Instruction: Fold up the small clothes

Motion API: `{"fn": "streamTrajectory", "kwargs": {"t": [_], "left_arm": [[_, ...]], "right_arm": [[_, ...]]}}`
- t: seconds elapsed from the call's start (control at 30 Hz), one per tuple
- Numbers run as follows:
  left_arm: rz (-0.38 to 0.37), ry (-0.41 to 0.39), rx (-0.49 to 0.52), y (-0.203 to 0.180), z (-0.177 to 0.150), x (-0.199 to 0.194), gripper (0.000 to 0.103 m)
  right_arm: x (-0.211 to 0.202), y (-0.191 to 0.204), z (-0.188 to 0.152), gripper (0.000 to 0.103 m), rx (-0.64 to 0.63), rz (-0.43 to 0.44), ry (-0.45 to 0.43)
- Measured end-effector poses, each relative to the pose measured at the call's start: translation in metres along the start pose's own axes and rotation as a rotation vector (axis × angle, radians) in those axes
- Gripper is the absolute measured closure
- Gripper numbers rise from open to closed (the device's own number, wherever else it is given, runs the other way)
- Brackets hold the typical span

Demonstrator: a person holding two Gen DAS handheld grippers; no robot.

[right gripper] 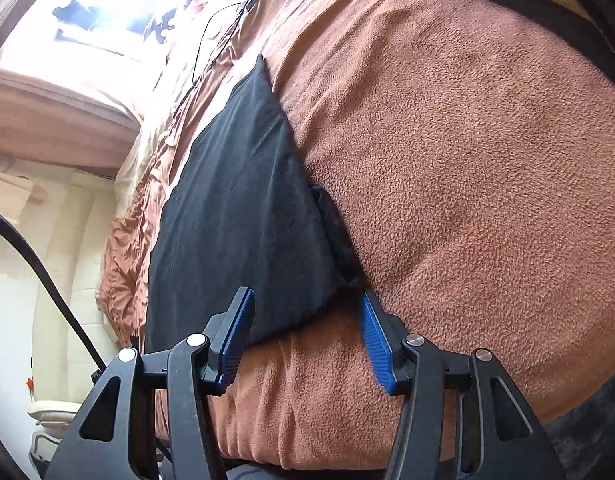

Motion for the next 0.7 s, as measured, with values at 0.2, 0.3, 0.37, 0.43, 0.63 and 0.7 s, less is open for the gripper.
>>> {"fn": "streamTrajectory", "kwargs": {"t": [0.2, 0.3, 0.37, 0.43, 0.63, 0.7], "left_arm": [[-0.035, -0.024, -0.049, 0.003, 0.006, 0.006, 0.053], [-0.064, -0.039, -0.069, 0.005, 0.011, 0.007, 0.053], [-0.081, -0.045, -0.08, 0.005, 0.013, 0.007, 0.053], [-0.12, -0.055, -0.081, 0.002, 0.013, 0.004, 0.053], [-0.163, -0.089, -0.091, -0.004, 0.01, -0.001, 0.053], [-0.151, -0.081, -0.101, -0.003, 0.007, 0.003, 0.056]], "right_arm": [[0.009, 0.003, 0.005, 0.054, -0.006, -0.007, -0.027], [0.01, 0.004, 0.003, 0.059, -0.002, -0.017, -0.042], [0.011, 0.004, 0.002, 0.059, 0.005, -0.008, -0.055], [0.013, 0.006, -0.002, 0.059, 0.007, -0.006, -0.064], [0.006, 0.005, -0.006, 0.059, -0.008, 0.027, -0.076], [0.004, -0.002, -0.007, 0.059, -0.005, 0.025, -0.075]]}}
Point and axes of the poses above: each gripper's, at about its wrist camera, not at the fingertips, and x roughly the way its jaws point, y to its left, z to its top, the point moved 2 cm from there along x, roughly the way its jaws point, and after that the axes turned 4 degrees about -z, right-handed, at the moved point
